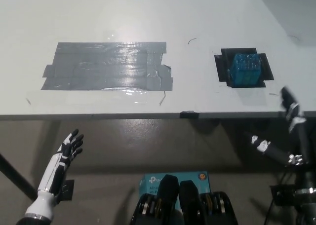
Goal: A rubick's cube is kept in the black marked spot on the table and the robot uses its right arm to pick it up and hands it to a person
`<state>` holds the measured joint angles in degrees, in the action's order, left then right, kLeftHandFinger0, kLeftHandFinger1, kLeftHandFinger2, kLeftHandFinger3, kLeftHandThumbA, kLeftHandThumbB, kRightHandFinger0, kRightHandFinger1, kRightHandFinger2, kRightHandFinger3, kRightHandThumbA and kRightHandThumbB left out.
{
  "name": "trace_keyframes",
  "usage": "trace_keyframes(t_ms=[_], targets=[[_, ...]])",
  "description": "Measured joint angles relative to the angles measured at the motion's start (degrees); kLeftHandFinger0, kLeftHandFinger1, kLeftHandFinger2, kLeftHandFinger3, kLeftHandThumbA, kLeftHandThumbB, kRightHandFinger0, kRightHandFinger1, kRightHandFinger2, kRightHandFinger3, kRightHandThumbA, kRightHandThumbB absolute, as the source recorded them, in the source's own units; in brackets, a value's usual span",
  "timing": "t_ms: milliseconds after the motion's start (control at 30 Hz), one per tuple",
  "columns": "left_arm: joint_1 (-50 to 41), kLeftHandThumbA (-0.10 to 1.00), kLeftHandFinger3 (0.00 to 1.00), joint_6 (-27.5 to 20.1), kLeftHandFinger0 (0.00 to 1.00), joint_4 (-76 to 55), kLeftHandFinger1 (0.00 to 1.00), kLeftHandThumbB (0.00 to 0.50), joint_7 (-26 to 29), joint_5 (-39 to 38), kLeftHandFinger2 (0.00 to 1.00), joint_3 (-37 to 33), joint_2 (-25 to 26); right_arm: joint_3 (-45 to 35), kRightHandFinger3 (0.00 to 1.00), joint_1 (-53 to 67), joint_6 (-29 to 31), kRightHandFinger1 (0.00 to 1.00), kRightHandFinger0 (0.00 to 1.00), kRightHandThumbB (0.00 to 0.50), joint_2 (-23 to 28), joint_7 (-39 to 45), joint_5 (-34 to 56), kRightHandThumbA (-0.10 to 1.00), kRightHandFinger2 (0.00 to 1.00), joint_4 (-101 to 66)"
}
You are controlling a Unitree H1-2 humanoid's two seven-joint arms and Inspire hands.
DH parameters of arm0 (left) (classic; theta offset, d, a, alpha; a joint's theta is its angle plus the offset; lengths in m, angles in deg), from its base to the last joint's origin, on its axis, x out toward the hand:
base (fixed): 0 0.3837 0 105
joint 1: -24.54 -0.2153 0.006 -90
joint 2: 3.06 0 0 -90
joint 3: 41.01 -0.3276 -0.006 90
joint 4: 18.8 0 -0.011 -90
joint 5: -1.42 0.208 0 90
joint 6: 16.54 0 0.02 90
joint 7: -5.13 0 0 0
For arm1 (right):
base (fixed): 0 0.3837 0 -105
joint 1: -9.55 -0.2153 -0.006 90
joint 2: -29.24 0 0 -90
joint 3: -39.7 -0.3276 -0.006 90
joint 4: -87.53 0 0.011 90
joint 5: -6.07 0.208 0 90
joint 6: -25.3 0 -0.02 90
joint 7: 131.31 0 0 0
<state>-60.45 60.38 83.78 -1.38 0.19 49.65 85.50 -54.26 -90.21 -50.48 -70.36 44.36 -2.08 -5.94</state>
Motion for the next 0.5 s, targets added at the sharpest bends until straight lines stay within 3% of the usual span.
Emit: trace_keyframes(t_ms=[200,233,300,500], targets=[[-2.2,1.0,1.0,-0.7,1.0,0.0,1.0,0.2,0.0,0.0,1.0,0.0,-0.2,-2.3,1.0,-6.1,-3.3,1.0,1.0,0.3,-0.2,-1.7,-3.2,0.97,1.0,-5.1],[-2.5,1.0,1.0,-0.8,1.0,0.0,1.0,0.2,0.0,0.0,1.0,0.0,-0.3,-2.6,1.0,-8.0,-4.4,1.0,1.0,0.305,-0.2,-1.7,-3.3,0.98,1.0,-4.4],[-2.7,1.0,1.0,-0.8,1.0,0.0,1.0,0.212,0.0,0.0,1.0,0.1,-0.4,-3.0,1.0,-11.5,-6.8,1.0,1.0,0.366,-0.2,-1.8,-3.4,1.0,1.0,-1.8],[-2.7,1.0,1.0,-0.9,1.0,0.0,1.0,0.201,0.0,0.0,1.0,0.1,-0.4,-3.4,1.0,-20.1,-11.9,1.0,1.0,0.368,-0.1,-2.2,-3.5,0.95,1.0,11.3]])
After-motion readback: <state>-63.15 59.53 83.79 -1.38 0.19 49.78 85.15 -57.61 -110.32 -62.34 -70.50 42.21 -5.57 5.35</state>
